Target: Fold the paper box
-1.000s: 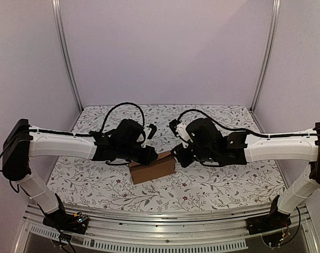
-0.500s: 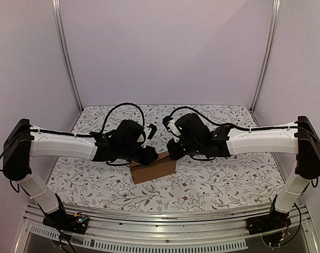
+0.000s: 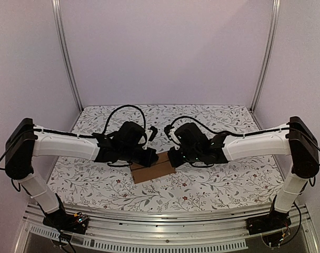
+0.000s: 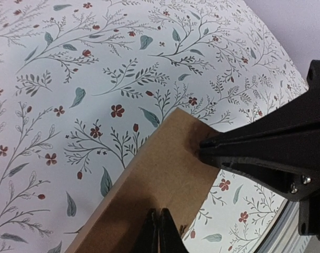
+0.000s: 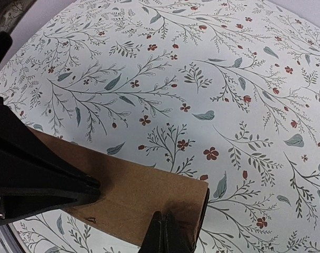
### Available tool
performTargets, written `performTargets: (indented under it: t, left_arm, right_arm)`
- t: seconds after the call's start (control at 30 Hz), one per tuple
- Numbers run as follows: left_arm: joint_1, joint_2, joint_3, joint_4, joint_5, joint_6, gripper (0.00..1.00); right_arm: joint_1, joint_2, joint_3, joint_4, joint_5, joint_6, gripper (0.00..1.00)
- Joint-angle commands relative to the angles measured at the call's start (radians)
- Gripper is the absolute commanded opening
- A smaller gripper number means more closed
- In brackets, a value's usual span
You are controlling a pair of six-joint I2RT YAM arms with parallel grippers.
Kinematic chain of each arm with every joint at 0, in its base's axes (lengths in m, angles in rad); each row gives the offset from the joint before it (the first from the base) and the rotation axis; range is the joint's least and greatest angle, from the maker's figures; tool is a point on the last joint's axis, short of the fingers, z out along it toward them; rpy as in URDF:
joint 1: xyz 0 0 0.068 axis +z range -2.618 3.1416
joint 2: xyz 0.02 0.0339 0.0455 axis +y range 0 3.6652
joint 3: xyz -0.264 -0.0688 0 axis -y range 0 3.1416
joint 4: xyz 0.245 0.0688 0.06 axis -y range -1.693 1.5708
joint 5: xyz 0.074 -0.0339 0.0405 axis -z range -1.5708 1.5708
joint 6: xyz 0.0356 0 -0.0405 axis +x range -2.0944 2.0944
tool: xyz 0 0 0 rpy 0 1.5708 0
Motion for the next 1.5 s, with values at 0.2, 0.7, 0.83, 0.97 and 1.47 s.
performTargets:
  t: [0.2, 0.7, 0.83, 0.97, 1.47]
  left_arm:
    - [-0.003, 0.053, -0.021, -0.084, 0.012, -0.011, 0.03]
    - [-0.004, 0.048, -0.033, -0.078, 0.012, -0.009, 0.02]
    - [-0.003, 0.051, -0.03, -0.074, 0.014, -0.01, 0.02]
    - [-0.003, 0.052, -0.026, -0.075, 0.015, -0.012, 0.02]
    - [-0.005, 0.047, -0.034, -0.077, 0.017, -0.017, 0.02]
  right_arm:
    - [-0.005, -0.113, 0.068, -0.138, 0.071, -0.051, 0.0]
    - [-0.008, 0.046, -0.051, -0.093, 0.021, 0.032, 0.0]
    - [-0.007, -0.018, -0.023, -0.123, 0.059, 0.011, 0.0]
    - [-0.006, -0.057, 0.048, -0.157, 0.093, -0.013, 0.0]
    - [-0.027, 0.078, 0.057, -0.134, 0.053, 0.018, 0.0]
